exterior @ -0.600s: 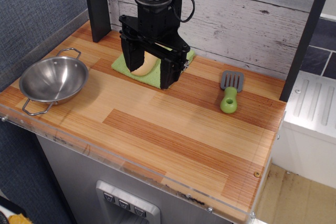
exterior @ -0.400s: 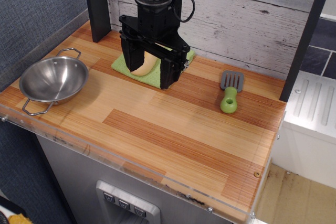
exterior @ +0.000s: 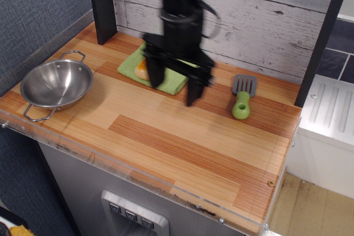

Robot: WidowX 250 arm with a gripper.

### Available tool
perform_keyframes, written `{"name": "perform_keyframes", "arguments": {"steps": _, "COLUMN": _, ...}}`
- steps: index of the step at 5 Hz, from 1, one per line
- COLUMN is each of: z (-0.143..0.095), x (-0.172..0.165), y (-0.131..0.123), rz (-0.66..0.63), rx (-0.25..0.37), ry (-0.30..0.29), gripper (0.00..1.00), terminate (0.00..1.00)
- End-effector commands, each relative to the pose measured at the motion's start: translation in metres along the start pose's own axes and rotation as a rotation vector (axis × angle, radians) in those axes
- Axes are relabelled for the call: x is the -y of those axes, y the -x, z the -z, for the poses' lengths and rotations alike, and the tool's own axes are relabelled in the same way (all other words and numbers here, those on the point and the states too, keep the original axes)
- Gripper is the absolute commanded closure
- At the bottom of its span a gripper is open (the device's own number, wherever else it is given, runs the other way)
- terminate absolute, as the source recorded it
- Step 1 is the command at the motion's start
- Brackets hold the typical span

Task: Move the spatula to the right of the pot.

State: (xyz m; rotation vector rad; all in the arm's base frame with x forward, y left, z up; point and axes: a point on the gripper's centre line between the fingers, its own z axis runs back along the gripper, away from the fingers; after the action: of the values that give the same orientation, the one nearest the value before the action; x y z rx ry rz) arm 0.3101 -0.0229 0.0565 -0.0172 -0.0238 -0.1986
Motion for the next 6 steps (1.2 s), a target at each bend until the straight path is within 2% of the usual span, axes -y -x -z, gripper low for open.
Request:
{"name": "perform_keyframes", "arguments": {"steps": 1, "z": -0.005, "x": 0.054, "y": -0.048, "rz": 0.041, "rx": 0.069, "ry": 0.058, "gripper": 0.0, "terminate": 0.0}}
{"name": "perform_keyframes", "arguments": {"steps": 2, "z": -0.002, "x": 0.07, "y": -0.059, "rz": 0.007, "rx": 0.069, "ry": 0.009, "gripper": 0.0, "terminate": 0.0}}
{"name": "perform_keyframes", "arguments": {"steps": 3, "z": 0.012, "x": 0.072, "y": -0.06, "rz": 0.0, "rx": 0.029, "ry": -0.061, "gripper": 0.0, "terminate": 0.0}}
{"name": "perform_keyframes", "arguments": {"steps": 4, "z": 0.015, "x": 0.061, "y": -0.058, "rz": 0.003, "rx": 0.0, "ry": -0.117, "gripper": 0.0, "terminate": 0.0}}
{"name": "perform_keyframes", "arguments": {"steps": 5, "z": 0.008, "x": 0.052, "y": -0.056, "rz": -0.003, "rx": 0.011, "ry": -0.155, "gripper": 0.0, "terminate": 0.0}}
{"name": "perform_keyframes", "arguments": {"steps": 6, "z": 0.021, "x": 0.05, "y": -0.056, "rz": 0.002, "rx": -0.021, "ry": -0.175, "gripper": 0.0, "terminate": 0.0}}
